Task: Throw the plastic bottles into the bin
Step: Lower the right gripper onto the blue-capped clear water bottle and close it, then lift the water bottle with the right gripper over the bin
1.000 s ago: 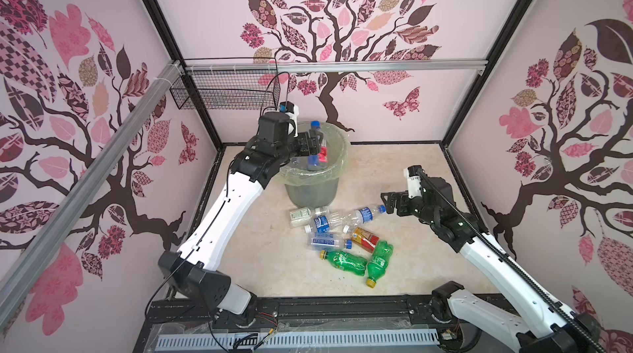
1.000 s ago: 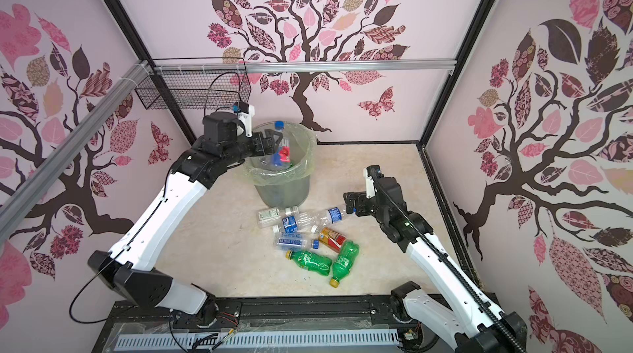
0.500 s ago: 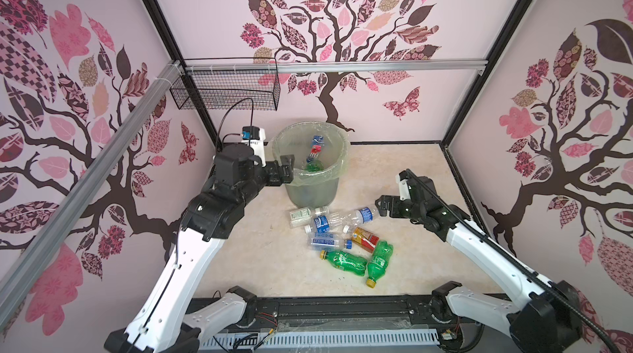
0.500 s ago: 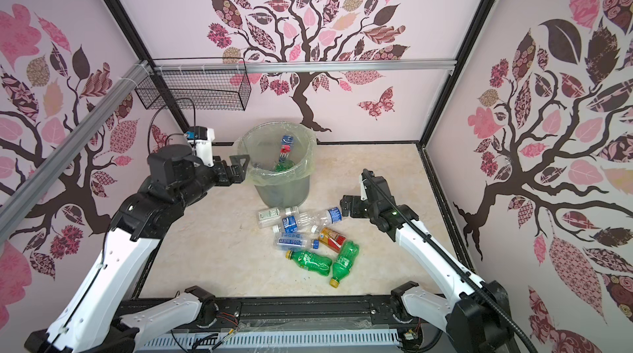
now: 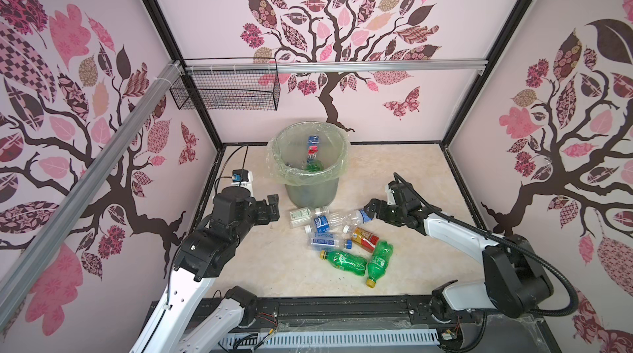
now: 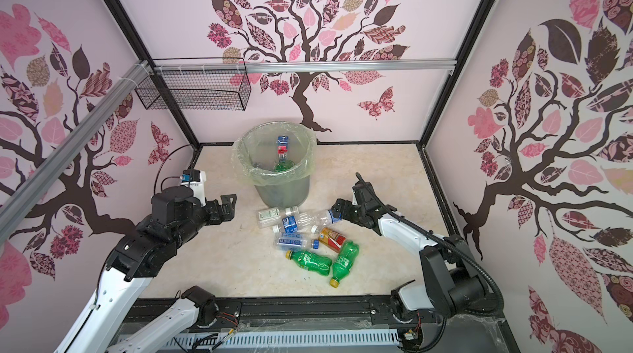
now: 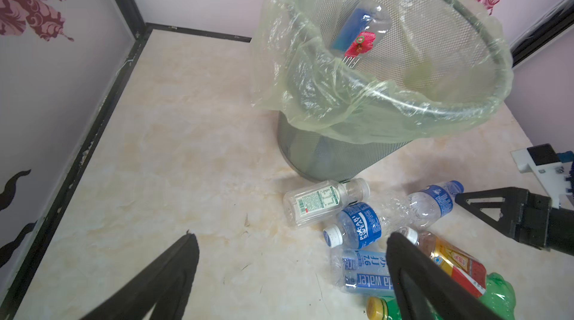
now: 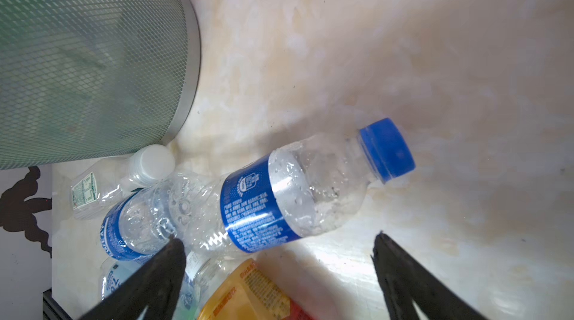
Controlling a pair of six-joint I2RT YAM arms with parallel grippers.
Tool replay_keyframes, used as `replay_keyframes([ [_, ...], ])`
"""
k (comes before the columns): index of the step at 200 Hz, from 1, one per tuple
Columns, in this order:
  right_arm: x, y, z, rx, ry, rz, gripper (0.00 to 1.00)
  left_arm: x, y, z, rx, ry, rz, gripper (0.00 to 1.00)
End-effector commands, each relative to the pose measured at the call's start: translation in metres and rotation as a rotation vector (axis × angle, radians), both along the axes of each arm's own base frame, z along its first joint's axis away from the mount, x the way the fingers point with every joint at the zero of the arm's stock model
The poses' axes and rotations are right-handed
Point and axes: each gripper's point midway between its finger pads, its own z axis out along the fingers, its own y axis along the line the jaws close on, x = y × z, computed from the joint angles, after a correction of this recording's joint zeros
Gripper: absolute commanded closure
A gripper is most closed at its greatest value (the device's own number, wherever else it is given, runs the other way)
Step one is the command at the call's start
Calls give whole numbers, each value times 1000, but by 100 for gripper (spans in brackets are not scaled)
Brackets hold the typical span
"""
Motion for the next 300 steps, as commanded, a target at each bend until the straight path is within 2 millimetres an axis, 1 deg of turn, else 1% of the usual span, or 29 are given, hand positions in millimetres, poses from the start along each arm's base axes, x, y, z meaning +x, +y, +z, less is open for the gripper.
replay_keyframes([
  [1, 9, 11, -8, 56, 12, -4, 5, -6, 11, -13, 13, 17, 48, 2],
  [35, 22, 20, -20, 61, 35, 7, 8, -10, 14, -20, 9, 23, 59, 2],
  [60, 33, 25, -26, 44, 37, 31, 10, -12, 18, -20, 21, 20, 71, 2],
  [92, 46, 27, -37, 8, 56, 49, 16, -15, 21, -19, 34, 16, 78, 2],
  [115, 53, 26, -44, -36, 69, 59, 18, -17, 23, -19, 39, 13, 80, 2],
  [138, 61, 22, -46, -94, 65, 69, 18, -19, 26, -21, 45, 15, 91, 2],
  [164, 64, 18, -48, -148, 72, 94, 21, -22, 28, -24, 45, 21, 95, 2],
  [189, 62, 15, -48, -164, 72, 109, 29, -24, 29, -23, 44, 16, 97, 2],
  [208, 61, 15, -43, -170, 56, 125, 34, -24, 30, -22, 45, 12, 99, 2],
  [232, 59, 12, -33, -192, 34, 145, 42, -24, 30, -22, 44, 12, 98, 2],
  [266, 59, 6, -15, -217, -6, 152, 45, -26, 30, -23, 44, 14, 99, 2],
  [280, 59, 5, -2, -214, -32, 152, 46, -27, 31, -23, 44, 11, 101, 2],
  [300, 60, 7, 29, -183, -110, 160, 45, -28, 33, -24, 38, 9, 112, 2],
])
